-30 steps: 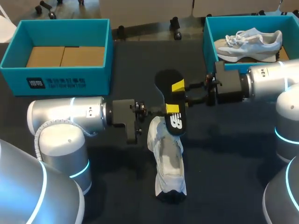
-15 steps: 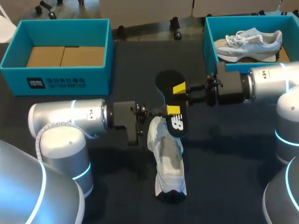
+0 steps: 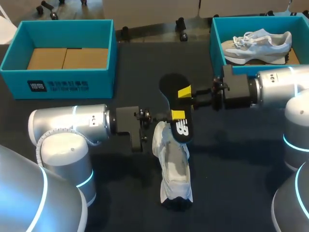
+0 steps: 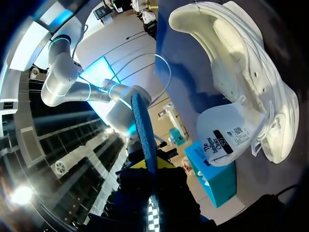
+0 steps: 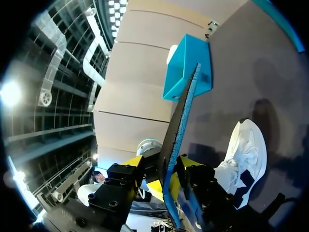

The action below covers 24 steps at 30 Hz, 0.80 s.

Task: Take the shoe out of the shoebox, open the shoe tongue, remove and reinsert the insole, then place the shoe into the shoebox

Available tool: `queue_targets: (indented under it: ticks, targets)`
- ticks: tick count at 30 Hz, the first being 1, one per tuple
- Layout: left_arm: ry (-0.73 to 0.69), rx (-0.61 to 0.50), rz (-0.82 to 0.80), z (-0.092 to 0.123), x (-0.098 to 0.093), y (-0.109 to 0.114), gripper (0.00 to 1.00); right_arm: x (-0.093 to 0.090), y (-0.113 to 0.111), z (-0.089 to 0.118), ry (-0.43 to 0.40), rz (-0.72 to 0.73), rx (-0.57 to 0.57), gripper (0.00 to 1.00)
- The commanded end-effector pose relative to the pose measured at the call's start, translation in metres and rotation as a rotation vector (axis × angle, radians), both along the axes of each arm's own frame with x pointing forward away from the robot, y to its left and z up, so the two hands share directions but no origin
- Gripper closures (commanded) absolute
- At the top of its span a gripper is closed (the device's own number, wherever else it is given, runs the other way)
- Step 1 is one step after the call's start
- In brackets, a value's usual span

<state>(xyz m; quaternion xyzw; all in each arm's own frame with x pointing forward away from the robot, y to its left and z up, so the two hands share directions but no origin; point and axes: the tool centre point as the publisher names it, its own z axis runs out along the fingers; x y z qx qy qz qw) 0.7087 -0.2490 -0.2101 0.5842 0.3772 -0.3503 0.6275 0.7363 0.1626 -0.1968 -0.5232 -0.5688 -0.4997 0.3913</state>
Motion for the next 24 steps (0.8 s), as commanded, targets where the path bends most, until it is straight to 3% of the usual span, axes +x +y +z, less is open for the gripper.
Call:
queue_targets:
  ticks: [1, 18, 24]
  targets:
    - [0.0, -0.002, 0.006, -0.0015, -0.0003, -0.0006, 1.0, 0.0013, 0.0047, -0.0013, 0.004, 0.0, 0.0, 0.59]
    - [0.003, 0.003, -0.001, -0.0024, 0.0002, -0.0009, 1.0, 0.0031, 0.0055, -0.005, 0.02, 0.003, 0.015, 0.64]
    - [0.003, 0.003, -0.001, -0.0024, 0.0002, -0.0009, 1.0, 0.0031, 0.0037, -0.0026, 0.026, -0.003, 0.016, 0.7]
